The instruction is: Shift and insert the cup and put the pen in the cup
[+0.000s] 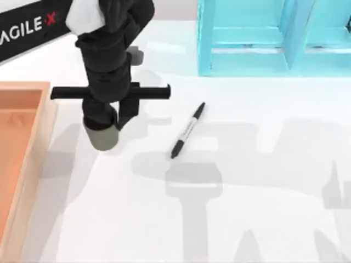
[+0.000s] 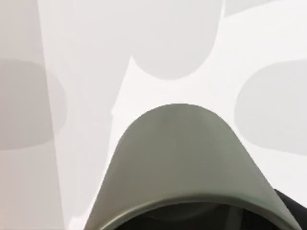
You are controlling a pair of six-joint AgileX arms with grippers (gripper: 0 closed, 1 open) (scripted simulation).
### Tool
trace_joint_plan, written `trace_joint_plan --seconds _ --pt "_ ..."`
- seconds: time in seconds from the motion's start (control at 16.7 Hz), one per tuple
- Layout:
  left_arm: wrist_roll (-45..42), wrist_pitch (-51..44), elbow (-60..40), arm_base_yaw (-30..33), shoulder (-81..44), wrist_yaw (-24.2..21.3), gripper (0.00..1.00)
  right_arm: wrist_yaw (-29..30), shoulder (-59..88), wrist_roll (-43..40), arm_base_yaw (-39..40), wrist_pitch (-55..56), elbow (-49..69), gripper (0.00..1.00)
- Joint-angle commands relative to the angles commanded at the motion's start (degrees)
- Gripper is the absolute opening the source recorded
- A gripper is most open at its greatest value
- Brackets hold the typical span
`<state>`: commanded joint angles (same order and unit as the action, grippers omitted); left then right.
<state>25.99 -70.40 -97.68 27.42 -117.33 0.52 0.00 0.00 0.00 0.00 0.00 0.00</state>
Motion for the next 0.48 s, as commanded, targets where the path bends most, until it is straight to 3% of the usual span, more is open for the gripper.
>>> trace_joint_plan --seconds 0.48 --pt "-0.83 9.77 8.25 -0.66 -1.24 0.1 0.0 0.0 0.0 0.0 0.0 0.0 0.0 1.0"
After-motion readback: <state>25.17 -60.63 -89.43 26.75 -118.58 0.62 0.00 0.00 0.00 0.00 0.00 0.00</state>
